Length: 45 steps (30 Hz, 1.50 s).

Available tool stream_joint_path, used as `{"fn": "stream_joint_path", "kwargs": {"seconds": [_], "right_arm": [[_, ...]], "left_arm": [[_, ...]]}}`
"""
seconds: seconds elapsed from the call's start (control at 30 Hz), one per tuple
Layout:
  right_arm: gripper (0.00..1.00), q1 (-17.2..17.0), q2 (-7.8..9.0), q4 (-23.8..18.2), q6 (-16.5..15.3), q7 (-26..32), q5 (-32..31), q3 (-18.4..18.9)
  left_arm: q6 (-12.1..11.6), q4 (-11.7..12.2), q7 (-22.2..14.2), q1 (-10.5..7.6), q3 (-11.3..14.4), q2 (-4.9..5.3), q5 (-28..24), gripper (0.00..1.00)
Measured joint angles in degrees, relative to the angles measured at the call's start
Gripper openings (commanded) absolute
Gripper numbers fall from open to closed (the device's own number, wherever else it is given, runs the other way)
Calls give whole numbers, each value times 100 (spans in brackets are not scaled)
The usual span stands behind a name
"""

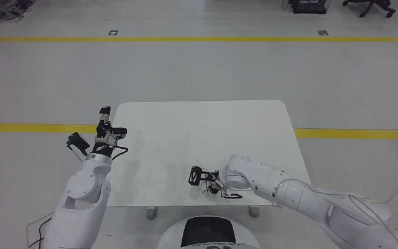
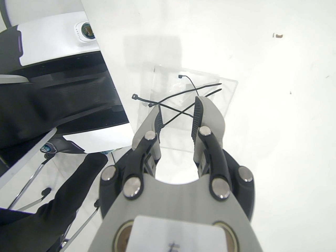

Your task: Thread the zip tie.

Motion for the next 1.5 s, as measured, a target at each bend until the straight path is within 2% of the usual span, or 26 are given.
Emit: {"fn": "stream_joint_path", "kwargs": {"seconds": [0.67,0.97,1.2,1.5], "right_arm": [[27,28,-201,276,0,-162,-29,0],[31,5,-214,247,0,-41,-75,0],[30,-9,-194,178,0,46,-99,0],[27,-49,-272,232,0,2,-156,0]], "left_arm": [[0,0,0,0,0,0,0,100],[0,0,0,0,0,0,0,100],[0,0,0,0,0,0,0,100],[0,0,0,0,0,0,0,100]]}}
